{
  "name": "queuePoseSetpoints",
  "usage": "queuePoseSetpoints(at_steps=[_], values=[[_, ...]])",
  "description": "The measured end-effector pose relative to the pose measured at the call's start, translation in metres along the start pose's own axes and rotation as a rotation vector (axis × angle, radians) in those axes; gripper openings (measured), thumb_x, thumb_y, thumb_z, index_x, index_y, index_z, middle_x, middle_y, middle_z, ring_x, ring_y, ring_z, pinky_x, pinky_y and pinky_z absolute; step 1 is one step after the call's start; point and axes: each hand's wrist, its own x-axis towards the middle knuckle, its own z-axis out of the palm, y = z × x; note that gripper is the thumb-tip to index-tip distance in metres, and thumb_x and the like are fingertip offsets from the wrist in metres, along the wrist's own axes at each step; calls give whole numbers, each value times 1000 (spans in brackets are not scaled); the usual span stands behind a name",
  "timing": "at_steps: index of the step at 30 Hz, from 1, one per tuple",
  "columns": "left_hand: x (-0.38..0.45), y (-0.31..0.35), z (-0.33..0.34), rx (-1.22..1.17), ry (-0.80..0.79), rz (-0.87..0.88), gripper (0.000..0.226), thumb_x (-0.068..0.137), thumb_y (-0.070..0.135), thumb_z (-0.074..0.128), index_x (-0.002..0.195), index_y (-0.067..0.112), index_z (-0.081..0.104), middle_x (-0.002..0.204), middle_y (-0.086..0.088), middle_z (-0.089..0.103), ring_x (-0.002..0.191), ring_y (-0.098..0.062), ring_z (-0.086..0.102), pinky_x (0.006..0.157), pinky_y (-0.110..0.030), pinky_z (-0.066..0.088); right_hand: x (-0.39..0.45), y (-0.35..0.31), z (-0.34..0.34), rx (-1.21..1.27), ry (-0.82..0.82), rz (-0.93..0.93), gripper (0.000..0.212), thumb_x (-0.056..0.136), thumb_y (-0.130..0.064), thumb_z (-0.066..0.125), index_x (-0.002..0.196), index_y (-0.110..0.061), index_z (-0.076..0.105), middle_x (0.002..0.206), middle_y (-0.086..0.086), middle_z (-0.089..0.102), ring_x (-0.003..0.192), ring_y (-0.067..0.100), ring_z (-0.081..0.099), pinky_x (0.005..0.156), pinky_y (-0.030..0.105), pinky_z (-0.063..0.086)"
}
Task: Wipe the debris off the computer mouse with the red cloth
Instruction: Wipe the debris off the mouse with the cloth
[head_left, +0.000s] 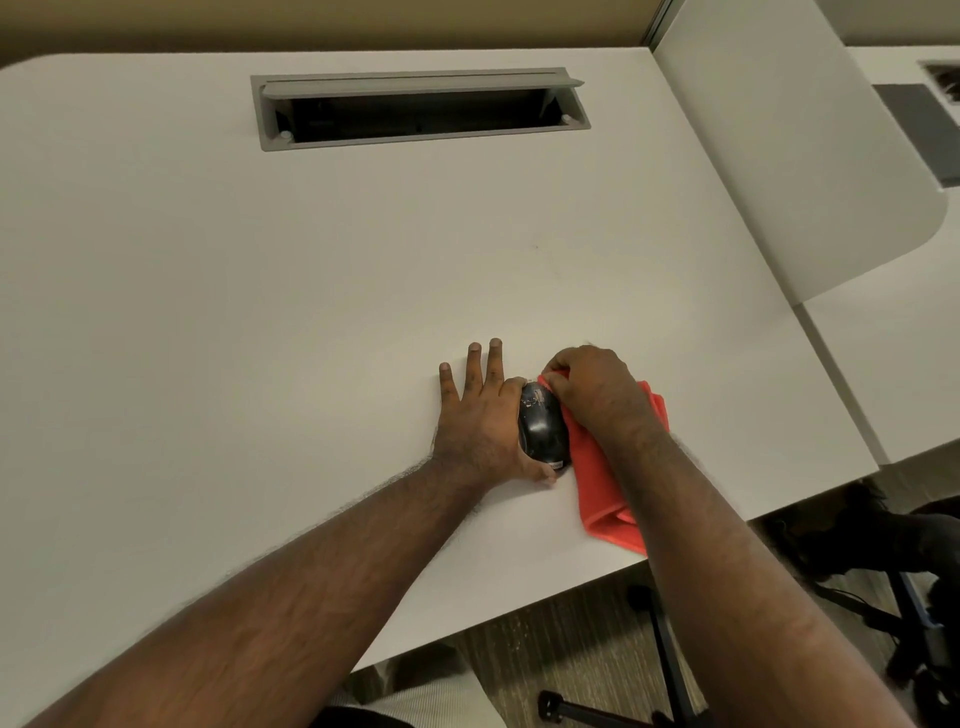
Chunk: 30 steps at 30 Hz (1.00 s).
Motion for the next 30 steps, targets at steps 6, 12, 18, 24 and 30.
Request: queuePoseSetpoints(at_steps=[6, 12, 18, 24, 30], values=[[0, 0, -1, 14, -13, 8, 125, 46, 92, 62, 149, 26, 33, 165, -12, -12, 150, -32, -19, 115, -61, -13, 4, 11, -7, -25, -119, -22, 13, 86, -22, 63, 91, -23, 75, 100, -2, 72, 87, 14, 61, 77, 26, 48], [0, 0, -3, 10, -30, 0, 128, 46, 93, 63, 150, 26, 31, 165, -12, -12, 150, -31, -20, 116, -61, -12, 2, 4, 2, 37, -10, -11, 21, 91, -17, 54, 100, -18, 73, 107, 2, 69, 99, 20, 62, 89, 34, 51], [0, 0, -4, 19, -44, -8, 129, 44, 92, 65, 150, 27, 30, 165, -11, -16, 149, -32, -22, 116, -62, -12, -6, 13, -2, -18, -73, -63, 17, 88, -28, 61, 98, -21, 74, 104, 0, 69, 90, 15, 59, 79, 26, 45], [2, -2, -5, -17, -39, -1, 129, 40, 92, 66, 146, 26, 34, 165, -9, -18, 148, -32, -24, 116, -63, -12, -13, -1, 11, 50, 12, -106, 20, 92, -31, 57, 102, -21, 70, 106, -1, 61, 93, 15, 59, 81, 29, 47], [6, -6, -7, -15, -33, 33, 135, 34, 96, 63, 145, 24, 35, 163, -8, -25, 147, -34, -28, 114, -66, -12, -17, -6, 16, -17, -5, -106, 20, 90, -35, 59, 100, -23, 70, 113, -2, 55, 95, 17, 60, 81, 35, 53]])
